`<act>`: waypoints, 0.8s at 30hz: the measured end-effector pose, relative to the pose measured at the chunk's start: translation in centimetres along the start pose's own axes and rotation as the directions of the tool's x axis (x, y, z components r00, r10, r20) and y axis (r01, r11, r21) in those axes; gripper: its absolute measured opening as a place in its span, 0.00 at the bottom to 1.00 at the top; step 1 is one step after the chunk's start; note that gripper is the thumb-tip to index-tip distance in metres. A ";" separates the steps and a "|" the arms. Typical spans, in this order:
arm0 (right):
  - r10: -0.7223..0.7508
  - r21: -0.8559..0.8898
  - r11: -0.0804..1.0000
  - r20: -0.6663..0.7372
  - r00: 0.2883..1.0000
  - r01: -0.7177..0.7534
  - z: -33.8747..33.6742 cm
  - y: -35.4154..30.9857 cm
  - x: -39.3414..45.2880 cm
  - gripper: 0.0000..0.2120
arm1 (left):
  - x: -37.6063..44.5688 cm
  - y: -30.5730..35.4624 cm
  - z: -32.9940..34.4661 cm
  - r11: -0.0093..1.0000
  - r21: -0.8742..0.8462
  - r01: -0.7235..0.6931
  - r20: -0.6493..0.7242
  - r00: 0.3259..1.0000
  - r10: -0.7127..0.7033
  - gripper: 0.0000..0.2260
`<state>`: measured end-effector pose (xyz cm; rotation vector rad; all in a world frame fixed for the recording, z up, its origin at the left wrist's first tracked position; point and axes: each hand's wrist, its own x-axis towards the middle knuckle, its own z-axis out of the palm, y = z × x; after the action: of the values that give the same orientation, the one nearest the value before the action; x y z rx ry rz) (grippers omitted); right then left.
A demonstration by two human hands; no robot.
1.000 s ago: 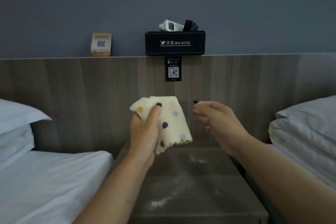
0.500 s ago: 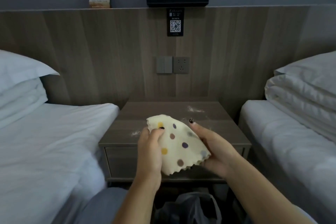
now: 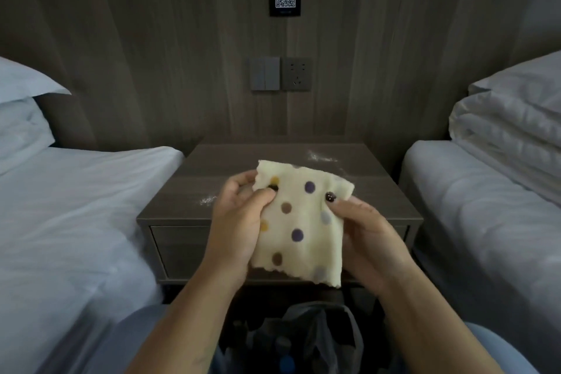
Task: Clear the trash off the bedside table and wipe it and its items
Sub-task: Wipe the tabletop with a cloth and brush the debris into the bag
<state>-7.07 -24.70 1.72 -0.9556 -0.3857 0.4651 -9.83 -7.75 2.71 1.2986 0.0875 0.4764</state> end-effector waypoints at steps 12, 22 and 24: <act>-0.496 -0.482 0.787 -0.121 0.860 0.386 -2.6 -5.1 4.9 0.10 | 3.9 -2.9 6.1 0.986 0.059 -0.153 0.387 0.914 0.119 0.17; -0.535 -0.664 0.711 -0.294 0.792 0.234 -5.6 -7.3 10.2 0.18 | 9.7 -4.0 5.9 0.842 0.388 -0.376 0.346 0.906 0.245 0.11; -0.651 -0.872 0.485 -0.314 0.691 0.060 -7.8 -9.8 13.7 0.23 | 11.1 -4.2 4.6 0.736 0.551 -0.393 0.400 0.899 0.180 0.11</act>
<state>10.41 -27.47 7.43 -1.8198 -0.1731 -0.5664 2.86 -8.35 2.31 2.0557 -0.2665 0.5153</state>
